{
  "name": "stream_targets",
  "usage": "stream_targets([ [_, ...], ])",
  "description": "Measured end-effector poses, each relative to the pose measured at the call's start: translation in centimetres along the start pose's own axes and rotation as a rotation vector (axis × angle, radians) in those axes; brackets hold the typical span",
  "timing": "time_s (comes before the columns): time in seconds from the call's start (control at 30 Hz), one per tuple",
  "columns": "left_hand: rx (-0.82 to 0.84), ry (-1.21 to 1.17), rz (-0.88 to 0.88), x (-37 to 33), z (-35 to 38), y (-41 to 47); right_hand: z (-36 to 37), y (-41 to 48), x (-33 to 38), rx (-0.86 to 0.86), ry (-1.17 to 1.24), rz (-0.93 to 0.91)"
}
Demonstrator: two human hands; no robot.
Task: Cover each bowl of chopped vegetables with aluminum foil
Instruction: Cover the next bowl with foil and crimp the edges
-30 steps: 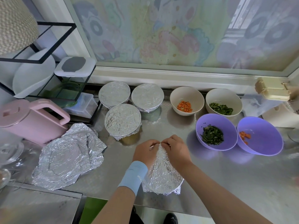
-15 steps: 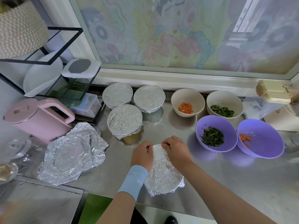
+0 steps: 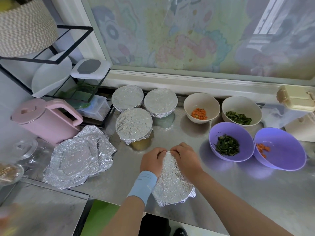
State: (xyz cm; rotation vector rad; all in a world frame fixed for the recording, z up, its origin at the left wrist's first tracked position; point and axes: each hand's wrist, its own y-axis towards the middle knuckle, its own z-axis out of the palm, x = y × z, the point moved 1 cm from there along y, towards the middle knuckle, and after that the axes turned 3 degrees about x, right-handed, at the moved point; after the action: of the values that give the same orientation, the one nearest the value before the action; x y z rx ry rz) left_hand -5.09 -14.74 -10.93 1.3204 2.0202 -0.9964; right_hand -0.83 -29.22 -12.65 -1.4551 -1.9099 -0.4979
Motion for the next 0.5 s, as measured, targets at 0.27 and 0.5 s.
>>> stream_targets([
  [0.27, -0.013, 0.062, 0.043, 0.13, 0.16, 0.19, 0.15, 0.03, -0.11, 0.035, -0.047, -0.002],
  [0.5, -0.036, 0.071, 0.053, 0.33, 0.29, -0.07, -0.07, -0.49, 0.31, -0.082, 0.025, 0.048],
])
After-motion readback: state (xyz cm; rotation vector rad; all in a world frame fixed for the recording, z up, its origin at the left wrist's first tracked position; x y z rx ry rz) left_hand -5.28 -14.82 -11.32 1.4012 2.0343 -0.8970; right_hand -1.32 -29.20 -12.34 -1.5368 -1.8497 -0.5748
